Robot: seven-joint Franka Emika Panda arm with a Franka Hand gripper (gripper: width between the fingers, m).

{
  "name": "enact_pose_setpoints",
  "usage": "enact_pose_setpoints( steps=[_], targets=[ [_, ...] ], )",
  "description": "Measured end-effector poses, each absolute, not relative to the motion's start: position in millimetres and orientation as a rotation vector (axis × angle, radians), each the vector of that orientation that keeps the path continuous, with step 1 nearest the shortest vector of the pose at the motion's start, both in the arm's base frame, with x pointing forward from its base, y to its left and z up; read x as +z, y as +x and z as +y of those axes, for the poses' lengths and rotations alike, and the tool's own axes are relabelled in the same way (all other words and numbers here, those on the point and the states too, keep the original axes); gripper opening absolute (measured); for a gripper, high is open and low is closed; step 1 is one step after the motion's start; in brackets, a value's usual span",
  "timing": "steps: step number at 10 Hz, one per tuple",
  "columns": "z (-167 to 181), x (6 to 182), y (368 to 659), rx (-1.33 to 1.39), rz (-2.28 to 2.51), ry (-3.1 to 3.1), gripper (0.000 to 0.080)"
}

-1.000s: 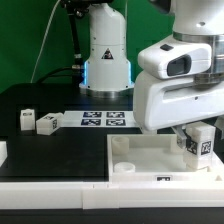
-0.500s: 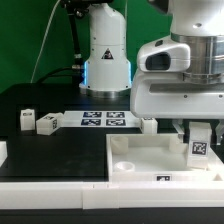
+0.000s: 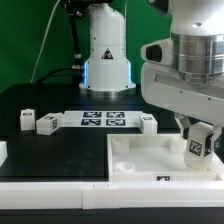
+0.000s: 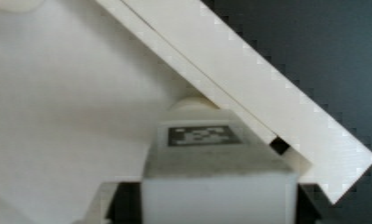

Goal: Assemble one leg

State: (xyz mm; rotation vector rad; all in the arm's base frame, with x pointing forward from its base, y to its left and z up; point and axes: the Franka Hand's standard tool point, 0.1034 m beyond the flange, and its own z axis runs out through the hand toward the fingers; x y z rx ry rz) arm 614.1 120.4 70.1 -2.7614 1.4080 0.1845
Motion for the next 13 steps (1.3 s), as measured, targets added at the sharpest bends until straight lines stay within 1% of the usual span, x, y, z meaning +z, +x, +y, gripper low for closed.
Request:
enact_pose_setpoints(
  steps=[2, 3, 4, 5, 6, 7, 11, 13],
  targets=[
    [120.5, 69.5, 613.8, 0.184, 1.314, -2.804, 0.0293],
    [122.0, 69.4, 613.4, 0.189, 1.274, -2.823, 0.0481],
    [122.3, 70.1, 613.7, 0.181, 1.15, -2.874, 0.0481],
    [122.3, 70.5, 614.0, 0.173, 0.945, -2.94, 0.061],
    [123.4, 70.6, 614.0, 0.168, 0.811, -2.975, 0.0637],
    [125.0, 70.4, 615.0, 0.148, 0.613, -3.014, 0.0647],
    [128.5, 71.0, 616.5, 0.103, -0.071, -3.065, 0.0649],
    [125.7, 71.0, 616.8, 0.093, -0.338, -3.052, 0.0649]
  ],
)
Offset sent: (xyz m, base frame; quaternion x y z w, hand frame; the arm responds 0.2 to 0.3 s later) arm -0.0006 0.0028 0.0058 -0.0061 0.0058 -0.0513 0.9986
